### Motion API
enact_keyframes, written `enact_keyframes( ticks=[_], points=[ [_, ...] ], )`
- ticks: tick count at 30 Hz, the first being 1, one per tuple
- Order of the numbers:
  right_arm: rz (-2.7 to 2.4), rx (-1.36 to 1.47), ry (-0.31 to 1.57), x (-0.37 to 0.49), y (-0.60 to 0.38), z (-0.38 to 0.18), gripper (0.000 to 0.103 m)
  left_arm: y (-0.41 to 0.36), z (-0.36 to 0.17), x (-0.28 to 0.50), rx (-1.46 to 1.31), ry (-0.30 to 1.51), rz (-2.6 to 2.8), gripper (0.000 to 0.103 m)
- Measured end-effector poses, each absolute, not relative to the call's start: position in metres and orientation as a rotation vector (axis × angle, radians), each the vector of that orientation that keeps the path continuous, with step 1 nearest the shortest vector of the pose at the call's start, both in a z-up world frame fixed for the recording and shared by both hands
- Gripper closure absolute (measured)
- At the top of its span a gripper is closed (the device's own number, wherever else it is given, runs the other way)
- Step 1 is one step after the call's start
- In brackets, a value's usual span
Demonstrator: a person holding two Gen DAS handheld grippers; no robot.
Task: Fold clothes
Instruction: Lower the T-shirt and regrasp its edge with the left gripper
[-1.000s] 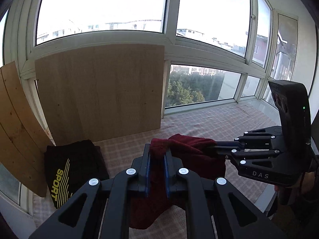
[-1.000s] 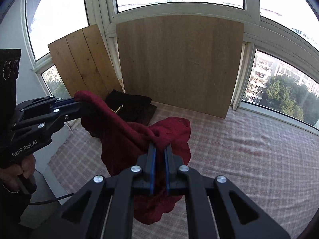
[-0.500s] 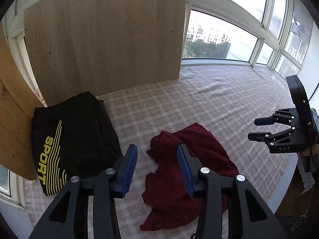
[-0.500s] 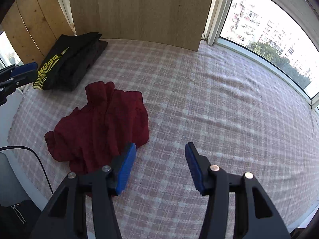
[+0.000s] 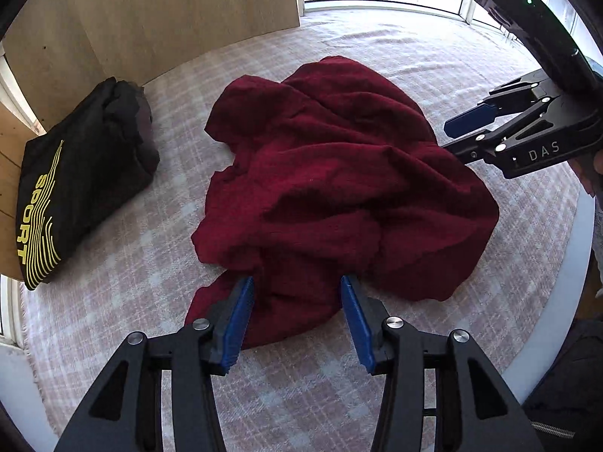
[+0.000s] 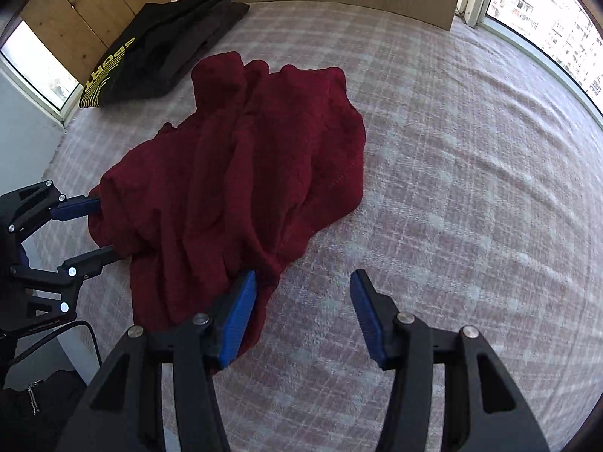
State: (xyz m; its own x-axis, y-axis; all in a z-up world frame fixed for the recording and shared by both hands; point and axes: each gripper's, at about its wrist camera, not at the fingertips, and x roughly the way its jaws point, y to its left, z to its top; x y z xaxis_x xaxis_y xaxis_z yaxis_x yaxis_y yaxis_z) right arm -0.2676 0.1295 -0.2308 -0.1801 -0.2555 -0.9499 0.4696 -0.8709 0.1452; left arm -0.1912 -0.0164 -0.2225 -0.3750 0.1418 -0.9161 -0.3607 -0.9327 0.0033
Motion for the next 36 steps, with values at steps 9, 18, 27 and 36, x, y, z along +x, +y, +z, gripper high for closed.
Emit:
enact_keyframes(
  ticks=[9, 18, 27, 36],
  points=[
    [-2.118, 1.569, 0.175, -0.267, 0.142, -0.202, 0.101, -0.051, -0.178, -0.192, -1.47, 0.011, 2.423, 0.093],
    [-2.142, 1.515, 0.188, -0.261, 0.126, -0.198, 0.038, -0.064, -0.158, -0.192, -1.436, 0.088, 2.489, 0.094],
    [-1.999, 1.614, 0.043, -0.287, 0.116, -0.224, 0.094, -0.076, -0.163, -0.195, -1.433, -0.028, 2.493, 0.094],
    [-2.247, 1.38, 0.047, -0.247, 0.177, -0.077, 0.095, -0.064, -0.073, -0.17, -1.165, -0.096, 2.5, 0.094]
  ],
)
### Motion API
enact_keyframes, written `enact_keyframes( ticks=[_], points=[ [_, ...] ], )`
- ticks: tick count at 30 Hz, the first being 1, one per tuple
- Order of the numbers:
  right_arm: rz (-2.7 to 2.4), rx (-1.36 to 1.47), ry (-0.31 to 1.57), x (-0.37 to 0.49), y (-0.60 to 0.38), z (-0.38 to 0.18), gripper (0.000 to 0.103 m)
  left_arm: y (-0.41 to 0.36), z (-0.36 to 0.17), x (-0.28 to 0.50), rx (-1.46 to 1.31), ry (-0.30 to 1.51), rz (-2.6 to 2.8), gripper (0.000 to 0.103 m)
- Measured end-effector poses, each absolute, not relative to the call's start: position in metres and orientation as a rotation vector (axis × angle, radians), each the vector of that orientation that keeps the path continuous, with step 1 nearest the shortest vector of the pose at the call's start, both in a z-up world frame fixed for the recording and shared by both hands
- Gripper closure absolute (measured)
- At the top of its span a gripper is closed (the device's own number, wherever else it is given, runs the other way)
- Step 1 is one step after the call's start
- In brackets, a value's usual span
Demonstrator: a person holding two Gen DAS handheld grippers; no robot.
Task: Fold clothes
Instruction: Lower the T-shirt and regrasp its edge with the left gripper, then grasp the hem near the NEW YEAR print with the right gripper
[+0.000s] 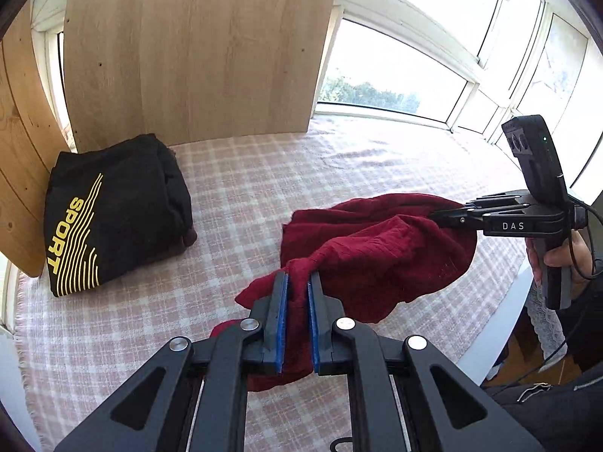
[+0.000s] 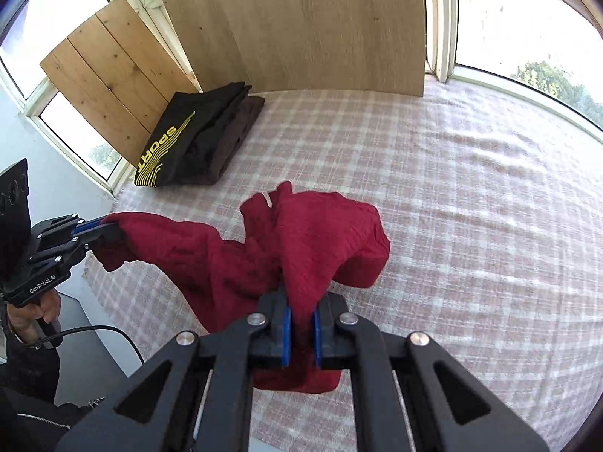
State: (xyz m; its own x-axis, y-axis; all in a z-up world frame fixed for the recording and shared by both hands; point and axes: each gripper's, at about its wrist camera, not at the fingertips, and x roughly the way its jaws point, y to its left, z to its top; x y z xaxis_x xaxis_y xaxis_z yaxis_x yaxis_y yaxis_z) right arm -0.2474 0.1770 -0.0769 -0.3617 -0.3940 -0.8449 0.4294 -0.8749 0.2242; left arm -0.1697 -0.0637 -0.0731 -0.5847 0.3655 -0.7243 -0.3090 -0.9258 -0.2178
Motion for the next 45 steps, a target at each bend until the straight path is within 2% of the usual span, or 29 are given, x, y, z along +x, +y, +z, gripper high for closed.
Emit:
enact_keyframes(
  ticks=[4, 6, 8, 10, 14, 18, 23, 29, 31, 33, 36, 38, 43, 44, 45],
  points=[
    [-2.315, 1.363, 0.126, -0.233, 0.186, -0.036, 0.095, -0.065, -0.046, -0.17, -1.124, -0.094, 2.471, 0.096],
    [-2.323, 1.397, 0.171, -0.251, 0.182, -0.043, 0.095, -0.065, -0.051, -0.184, -1.155, -0.051, 2.473, 0.096],
    [-2.352, 1.452, 0.226, -0.281, 0.173, -0.075, 0.093, -0.06, -0.069, -0.204, -1.206, 0.013, 2.471, 0.096],
    [-2.283, 1.586, 0.244, -0.322, 0.164, -0.122, 0.082, -0.05, -0.087, -0.216, -1.245, 0.031, 2.439, 0.099],
    [-2.262, 1.683, 0.38, -0.356, 0.165, -0.165, 0.081, -0.016, -0.115, -0.223, -1.283, 0.1, 2.361, 0.099],
    [-2.316, 1.601, 0.388, -0.346, 0.194, -0.151, 0.057, 0.028, -0.137, -0.215, -1.307, 0.129, 2.234, 0.098],
    [-2.354, 1.569, 0.418, -0.325, 0.229, -0.147, 0.056, 0.087, -0.154, -0.196, -1.31, 0.18, 2.115, 0.098],
    [-2.287, 1.574, 0.405, -0.311, 0.27, -0.166, 0.056, 0.139, -0.171, -0.161, -1.321, 0.243, 2.062, 0.09],
    [-2.248, 1.583, 0.412, -0.309, 0.279, -0.174, 0.056, 0.153, -0.178, -0.156, -1.349, 0.239, 2.08, 0.082],
    [-2.207, 1.588, 0.426, -0.306, 0.286, -0.179, 0.056, 0.167, -0.183, -0.151, -1.371, 0.221, 2.106, 0.064],
    [-2.163, 1.573, 0.453, -0.3, 0.297, -0.182, 0.056, 0.188, -0.189, -0.146, -1.378, 0.23, 2.171, 0.05],
    [-2.145, 1.562, 0.444, -0.298, 0.305, -0.182, 0.056, 0.203, -0.193, -0.144, -1.378, 0.288, 2.217, 0.047],
    [-2.121, 1.532, 0.433, -0.297, 0.321, -0.179, 0.056, 0.228, -0.22, -0.151, -1.452, 0.468, 2.298, 0.046],
    [-2.119, 1.523, 0.434, -0.296, 0.323, -0.177, 0.056, 0.229, -0.224, -0.154, -1.472, 0.469, 2.306, 0.047],
    [-2.114, 1.514, 0.434, -0.296, 0.323, -0.176, 0.056, 0.228, -0.228, -0.157, -1.489, 0.465, 2.32, 0.051]
  ],
)
